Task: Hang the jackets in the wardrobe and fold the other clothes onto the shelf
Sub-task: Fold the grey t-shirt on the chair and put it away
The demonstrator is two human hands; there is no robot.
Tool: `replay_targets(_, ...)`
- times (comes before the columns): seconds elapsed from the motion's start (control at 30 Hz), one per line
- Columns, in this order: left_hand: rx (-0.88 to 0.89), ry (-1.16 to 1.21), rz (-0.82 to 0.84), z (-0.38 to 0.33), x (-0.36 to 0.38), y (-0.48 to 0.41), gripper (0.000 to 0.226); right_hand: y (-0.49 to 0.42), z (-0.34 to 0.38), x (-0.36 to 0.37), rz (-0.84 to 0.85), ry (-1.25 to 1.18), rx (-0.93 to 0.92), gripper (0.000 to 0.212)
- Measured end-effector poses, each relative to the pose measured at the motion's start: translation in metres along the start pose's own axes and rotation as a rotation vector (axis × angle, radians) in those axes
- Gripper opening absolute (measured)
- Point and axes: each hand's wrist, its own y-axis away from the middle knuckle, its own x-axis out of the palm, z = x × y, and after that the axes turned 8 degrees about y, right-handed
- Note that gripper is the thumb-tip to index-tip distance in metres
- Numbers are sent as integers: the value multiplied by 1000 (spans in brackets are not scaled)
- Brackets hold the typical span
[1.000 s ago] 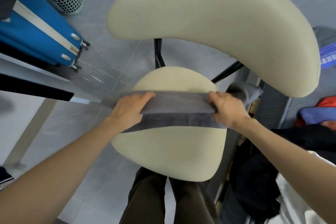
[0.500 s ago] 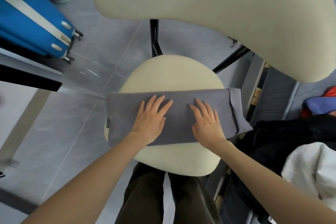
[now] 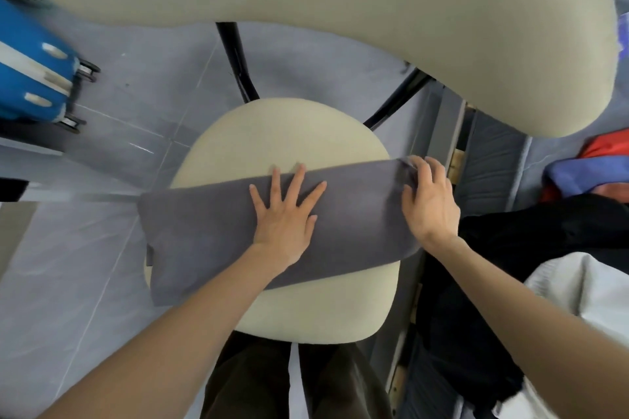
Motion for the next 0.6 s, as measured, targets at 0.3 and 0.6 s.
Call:
replay_targets(0.3, 133, -52, 90, -53, 8, -50, 66, -40, -12, 14, -52, 22, 106, 25)
replay_targets(0.6, 102, 2, 137, -44, 14, -52, 66, -72, -32, -10, 51, -1119, 977, 26)
